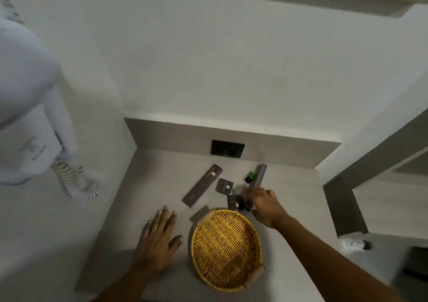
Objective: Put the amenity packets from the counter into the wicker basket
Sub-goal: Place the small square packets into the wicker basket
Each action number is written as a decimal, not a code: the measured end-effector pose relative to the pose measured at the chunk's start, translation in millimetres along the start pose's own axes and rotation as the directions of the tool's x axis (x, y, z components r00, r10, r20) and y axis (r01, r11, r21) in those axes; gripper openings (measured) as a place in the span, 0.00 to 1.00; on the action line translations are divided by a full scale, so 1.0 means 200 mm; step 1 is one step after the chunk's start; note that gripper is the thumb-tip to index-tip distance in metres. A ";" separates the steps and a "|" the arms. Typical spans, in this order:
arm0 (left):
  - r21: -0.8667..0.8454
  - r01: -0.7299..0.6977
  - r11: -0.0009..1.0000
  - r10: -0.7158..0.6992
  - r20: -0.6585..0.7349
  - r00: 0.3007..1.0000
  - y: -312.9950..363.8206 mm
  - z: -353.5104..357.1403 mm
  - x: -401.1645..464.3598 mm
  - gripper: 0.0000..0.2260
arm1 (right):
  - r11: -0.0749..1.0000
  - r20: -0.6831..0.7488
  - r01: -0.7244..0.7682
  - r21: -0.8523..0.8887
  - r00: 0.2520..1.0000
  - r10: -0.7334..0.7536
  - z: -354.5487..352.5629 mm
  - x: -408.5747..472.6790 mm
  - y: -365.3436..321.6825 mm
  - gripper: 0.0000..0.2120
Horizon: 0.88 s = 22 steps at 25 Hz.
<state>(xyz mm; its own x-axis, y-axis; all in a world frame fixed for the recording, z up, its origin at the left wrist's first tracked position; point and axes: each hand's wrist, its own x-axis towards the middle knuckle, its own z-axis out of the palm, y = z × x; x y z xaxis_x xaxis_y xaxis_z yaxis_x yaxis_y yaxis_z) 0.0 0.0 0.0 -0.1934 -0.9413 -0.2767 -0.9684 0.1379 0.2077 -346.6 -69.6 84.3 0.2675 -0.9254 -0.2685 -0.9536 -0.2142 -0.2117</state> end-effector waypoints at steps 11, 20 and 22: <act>-0.001 0.016 1.000 -0.016 -0.053 0.998 0.01 0.10 0.04 0.38 | 0.936 0.175 0.230 -0.268 0.967 -0.187 0.15 0.24 -0.03 0.31; -0.026 0.021 0.999 -0.023 -0.061 0.998 -0.01 0.13 0.04 0.38 | 0.911 0.111 0.271 -0.309 0.962 -0.249 0.21 0.27 0.03 0.34; -0.030 0.016 0.999 -0.018 -0.070 0.997 -0.01 0.13 0.04 0.38 | 0.897 0.128 0.287 -0.337 0.958 -0.258 0.20 0.28 0.02 0.34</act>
<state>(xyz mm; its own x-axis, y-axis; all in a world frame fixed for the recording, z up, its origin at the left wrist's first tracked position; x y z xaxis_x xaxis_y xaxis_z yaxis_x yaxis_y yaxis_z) -4.5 0.5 -27.4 -0.1643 -0.9629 -0.2139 -0.9662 0.1134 0.2316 -330.1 -109.8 30.5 0.5199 -0.7907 -0.3232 -0.8251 -0.5628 0.0498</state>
